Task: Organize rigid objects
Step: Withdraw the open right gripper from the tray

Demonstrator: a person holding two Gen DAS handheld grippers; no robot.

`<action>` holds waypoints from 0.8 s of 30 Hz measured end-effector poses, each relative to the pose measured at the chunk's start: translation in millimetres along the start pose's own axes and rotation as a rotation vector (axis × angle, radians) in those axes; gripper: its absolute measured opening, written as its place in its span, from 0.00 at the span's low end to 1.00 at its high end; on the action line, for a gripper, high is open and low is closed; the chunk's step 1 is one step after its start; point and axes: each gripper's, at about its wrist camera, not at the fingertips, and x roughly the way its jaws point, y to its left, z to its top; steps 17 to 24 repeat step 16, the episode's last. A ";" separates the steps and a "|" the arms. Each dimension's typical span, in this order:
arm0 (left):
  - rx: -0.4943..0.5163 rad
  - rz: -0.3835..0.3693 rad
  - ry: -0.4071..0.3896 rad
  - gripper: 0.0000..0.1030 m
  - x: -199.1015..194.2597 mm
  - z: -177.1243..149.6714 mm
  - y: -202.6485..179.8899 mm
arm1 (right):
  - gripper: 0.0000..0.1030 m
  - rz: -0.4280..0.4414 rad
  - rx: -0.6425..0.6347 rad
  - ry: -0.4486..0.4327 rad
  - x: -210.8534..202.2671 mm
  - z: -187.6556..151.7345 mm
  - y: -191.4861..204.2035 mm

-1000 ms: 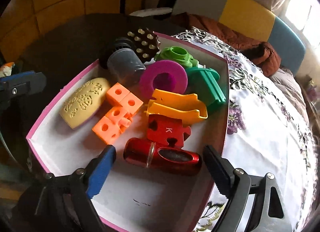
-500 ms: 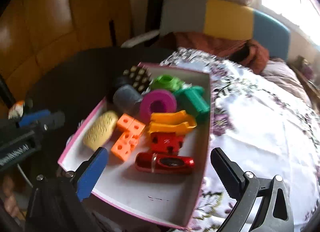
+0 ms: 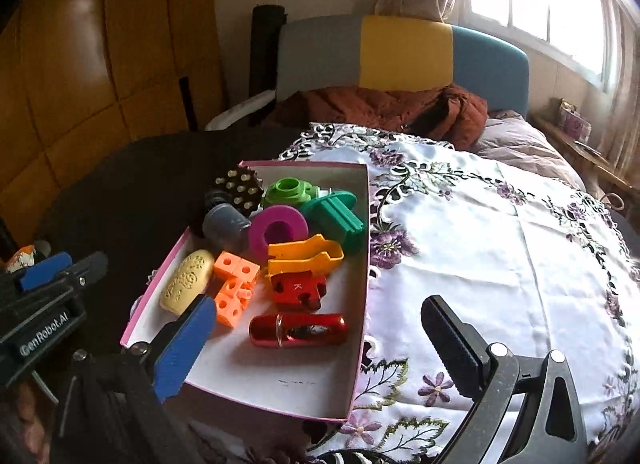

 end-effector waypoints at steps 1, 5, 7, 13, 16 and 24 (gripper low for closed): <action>-0.013 -0.007 0.001 0.45 -0.4 -0.1 1.0 | 1.00 0.000 0.000 -0.001 -0.2 0.2 0.1; -0.034 -0.043 0.003 0.45 -2.2 0.1 3.9 | 1.00 -0.002 0.000 -0.004 -1.0 0.0 0.2; -0.045 -0.057 0.004 0.45 -2.1 1.0 5.4 | 1.00 -0.003 0.003 -0.001 -0.1 -0.2 0.2; -0.056 -0.033 -0.045 0.40 -6.5 2.3 10.1 | 1.00 0.006 0.006 0.016 3.6 -1.6 0.5; -0.049 -0.036 -0.038 0.40 -4.7 3.1 9.4 | 1.00 0.006 0.008 0.018 4.4 -2.2 0.9; -0.049 -0.036 -0.038 0.40 -4.7 3.1 9.4 | 1.00 0.006 0.008 0.018 4.4 -2.2 0.9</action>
